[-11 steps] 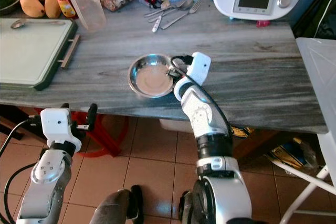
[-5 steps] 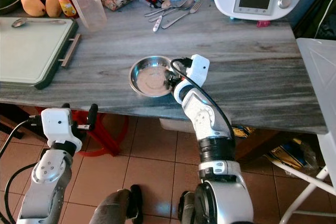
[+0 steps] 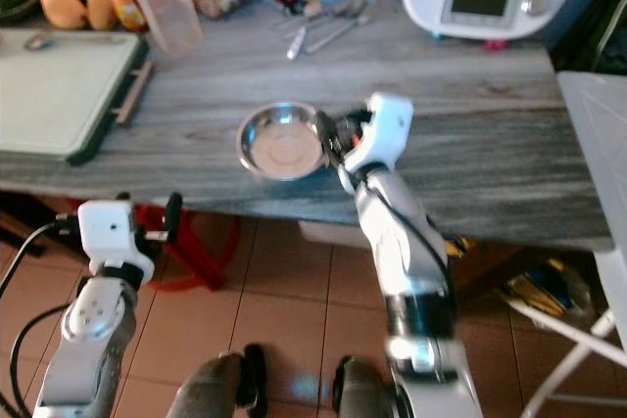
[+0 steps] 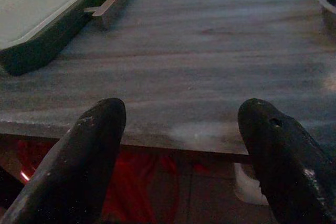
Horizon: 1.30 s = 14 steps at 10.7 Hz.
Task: Setting the table
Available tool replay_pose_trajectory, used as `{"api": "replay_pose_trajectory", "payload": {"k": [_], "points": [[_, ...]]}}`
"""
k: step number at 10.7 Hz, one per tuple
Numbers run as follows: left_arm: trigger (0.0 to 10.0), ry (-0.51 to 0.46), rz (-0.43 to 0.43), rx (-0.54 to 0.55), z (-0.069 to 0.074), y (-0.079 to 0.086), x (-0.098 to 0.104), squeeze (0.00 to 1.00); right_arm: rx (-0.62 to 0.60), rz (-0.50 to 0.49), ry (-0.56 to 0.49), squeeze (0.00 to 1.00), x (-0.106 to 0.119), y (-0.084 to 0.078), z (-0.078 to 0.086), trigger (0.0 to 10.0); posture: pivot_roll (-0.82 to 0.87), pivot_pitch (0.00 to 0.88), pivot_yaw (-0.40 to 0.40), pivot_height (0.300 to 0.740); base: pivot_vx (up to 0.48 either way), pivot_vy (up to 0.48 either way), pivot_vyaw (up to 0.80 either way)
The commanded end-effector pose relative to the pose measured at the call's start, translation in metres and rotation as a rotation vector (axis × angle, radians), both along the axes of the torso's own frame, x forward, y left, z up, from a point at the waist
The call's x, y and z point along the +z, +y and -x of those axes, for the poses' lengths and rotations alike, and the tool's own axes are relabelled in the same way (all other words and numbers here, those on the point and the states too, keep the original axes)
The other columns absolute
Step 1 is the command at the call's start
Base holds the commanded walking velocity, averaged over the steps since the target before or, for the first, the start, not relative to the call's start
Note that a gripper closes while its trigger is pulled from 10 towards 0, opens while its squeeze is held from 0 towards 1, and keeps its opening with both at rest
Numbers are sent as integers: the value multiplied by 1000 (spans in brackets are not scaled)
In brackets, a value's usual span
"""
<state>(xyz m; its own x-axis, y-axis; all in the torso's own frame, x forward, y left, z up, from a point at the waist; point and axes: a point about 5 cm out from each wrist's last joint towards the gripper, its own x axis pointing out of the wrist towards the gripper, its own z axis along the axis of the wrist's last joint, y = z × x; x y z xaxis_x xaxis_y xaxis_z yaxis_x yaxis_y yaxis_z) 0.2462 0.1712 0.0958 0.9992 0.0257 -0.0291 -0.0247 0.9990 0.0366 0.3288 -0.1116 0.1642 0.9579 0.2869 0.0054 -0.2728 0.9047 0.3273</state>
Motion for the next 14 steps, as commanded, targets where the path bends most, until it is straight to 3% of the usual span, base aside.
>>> {"api": "replay_pose_trajectory", "payload": {"k": [1,4,5,8,9,14], "points": [[10000,27,10,-6,0,-2,-5,0,15,17,-27,1000,3,5,6,10000,-54,170,35,740,0,0,0],[10000,21,20,0,-2,-4,-4,0,-61,172,-191,1000,6,-16,33,10000,-60,153,33,740,0,0,0],[10000,24,25,5,0,-4,-5,0,-135,244,-208,1000,-3,-30,49,10000,-62,146,31,740,0,0,0],[10000,-25,74,-6,-11,-15,11,0,-172,290,-228,1000,-7,-32,60,10000,-73,131,22,740,0,0,0],[10000,-31,80,-2,-13,-16,12,0,-196,320,-279,0,-3,-33,63,10000,-70,121,19,740,0,0,0],[10000,-16,79,5,-14,-16,3,0,-217,331,-249,0,-14,-39,61,10000,-70,49,15,740,0,0,0]]}}
